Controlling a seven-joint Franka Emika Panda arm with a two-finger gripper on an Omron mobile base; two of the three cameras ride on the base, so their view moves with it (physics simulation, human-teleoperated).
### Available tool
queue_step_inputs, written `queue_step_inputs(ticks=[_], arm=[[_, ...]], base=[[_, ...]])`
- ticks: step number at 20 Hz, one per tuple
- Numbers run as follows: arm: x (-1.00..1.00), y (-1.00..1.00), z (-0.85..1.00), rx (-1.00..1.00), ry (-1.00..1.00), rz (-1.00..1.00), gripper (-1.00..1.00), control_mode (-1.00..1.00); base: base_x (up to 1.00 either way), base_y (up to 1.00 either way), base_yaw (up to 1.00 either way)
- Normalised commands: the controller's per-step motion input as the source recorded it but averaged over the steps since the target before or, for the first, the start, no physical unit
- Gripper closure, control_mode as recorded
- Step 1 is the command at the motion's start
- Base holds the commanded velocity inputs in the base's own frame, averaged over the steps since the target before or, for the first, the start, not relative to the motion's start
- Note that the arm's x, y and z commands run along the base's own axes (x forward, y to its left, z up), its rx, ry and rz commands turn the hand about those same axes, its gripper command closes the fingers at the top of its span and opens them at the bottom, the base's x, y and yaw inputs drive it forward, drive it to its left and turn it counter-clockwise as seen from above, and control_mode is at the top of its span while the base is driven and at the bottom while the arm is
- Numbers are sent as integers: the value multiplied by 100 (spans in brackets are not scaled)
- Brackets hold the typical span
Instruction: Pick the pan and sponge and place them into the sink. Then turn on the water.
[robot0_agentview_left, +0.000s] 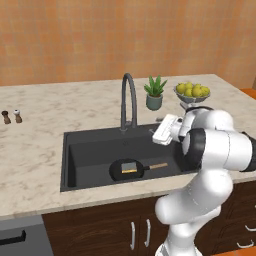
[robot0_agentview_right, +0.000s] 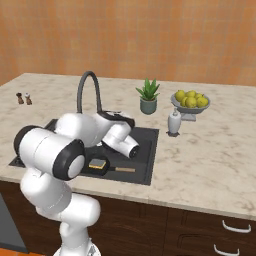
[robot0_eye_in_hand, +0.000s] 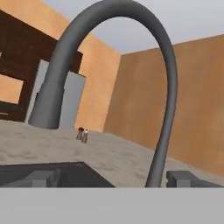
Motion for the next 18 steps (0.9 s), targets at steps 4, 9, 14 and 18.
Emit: queue_step_inputs(ticks=[4,9,14,18], arm=[[53,0,0,13,1,0,-100,-100],[51,0,-1,6,0,0,-100,-100],[39,0,-13,0,0,0,-100,-100],[42,1,-25,0,0,0,-100,-100]], base=[[0,0,0],[0,0,0],[0,0,0],[0,0,0]])
